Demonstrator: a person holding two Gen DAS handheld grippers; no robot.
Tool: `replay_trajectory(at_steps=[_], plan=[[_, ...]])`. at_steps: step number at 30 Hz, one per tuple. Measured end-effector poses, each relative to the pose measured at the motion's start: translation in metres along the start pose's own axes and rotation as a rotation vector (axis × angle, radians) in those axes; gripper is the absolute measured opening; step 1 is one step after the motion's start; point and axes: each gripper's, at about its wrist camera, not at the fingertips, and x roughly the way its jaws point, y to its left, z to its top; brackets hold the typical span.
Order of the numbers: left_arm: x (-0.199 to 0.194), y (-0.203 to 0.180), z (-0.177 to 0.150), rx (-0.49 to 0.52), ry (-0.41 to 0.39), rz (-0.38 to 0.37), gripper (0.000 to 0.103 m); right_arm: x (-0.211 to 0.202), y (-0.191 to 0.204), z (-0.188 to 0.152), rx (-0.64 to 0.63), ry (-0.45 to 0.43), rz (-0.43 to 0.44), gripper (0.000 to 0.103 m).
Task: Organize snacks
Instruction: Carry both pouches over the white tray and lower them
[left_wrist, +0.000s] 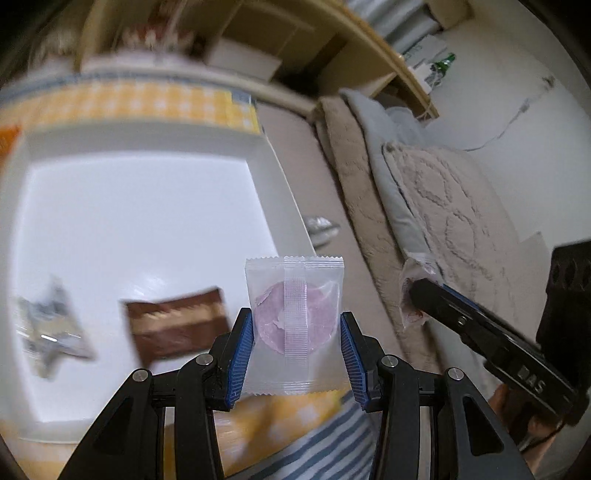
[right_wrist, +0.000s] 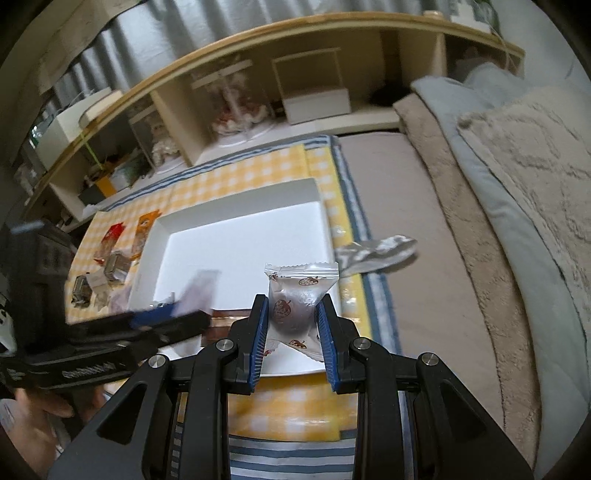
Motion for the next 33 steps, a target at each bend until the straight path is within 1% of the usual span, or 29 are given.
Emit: replay_trajectory(at_steps=[6,8,10,14,15,16,19,22,24,27,32,33], plan=[[0.071,0.028,0.016,-0.152,0.074,-0.122,0.045,0.004,-0.017,-0.004,0.034,0.004,0.014,0.027],[0.087,0.037,0.022,-0.191,0.092,-0.140,0.045,0.005,-0.021,-0.004,0.040,0.004,0.015,0.027],[0.097,0.045,0.023,-0.210,0.100,-0.132,0.045,0.007,-0.024,-0.004,0.048,0.005,0.020,0.027],[0.114,0.065,0.029,-0.234,0.113,-0.072,0.045,0.012,-0.026,-0.003,0.055,0.009,0.035,0.027],[0.114,0.071,0.031,-0.242,0.105,-0.087,0.045,0.014,-0.025,-0.003,0.052,0.011,0.039,0.027],[0.112,0.073,0.031,-0.246,0.097,-0.080,0.045,0.016,-0.024,-0.002,0.049,0.014,0.042,0.027],[0.103,0.082,0.038,-0.227,0.063,-0.018,0.045,0.024,-0.020,-0.002,0.043,0.027,0.049,0.027],[0.092,0.096,0.045,-0.235,0.037,0.033,0.045,0.032,-0.016,-0.003,0.041,0.040,0.057,0.027],[0.082,0.106,0.050,-0.224,0.021,0.083,0.045,0.037,-0.013,-0.003,0.040,0.050,0.068,0.027],[0.072,0.113,0.054,-0.209,0.017,0.133,0.045,0.045,-0.007,-0.002,0.038,0.069,0.082,0.027],[0.063,0.108,0.058,-0.142,0.027,0.205,0.047,0.060,0.004,-0.001,0.033,0.099,0.096,0.027],[0.063,0.105,0.059,-0.128,0.029,0.210,0.052,0.063,0.006,0.000,0.028,0.105,0.099,0.028]])
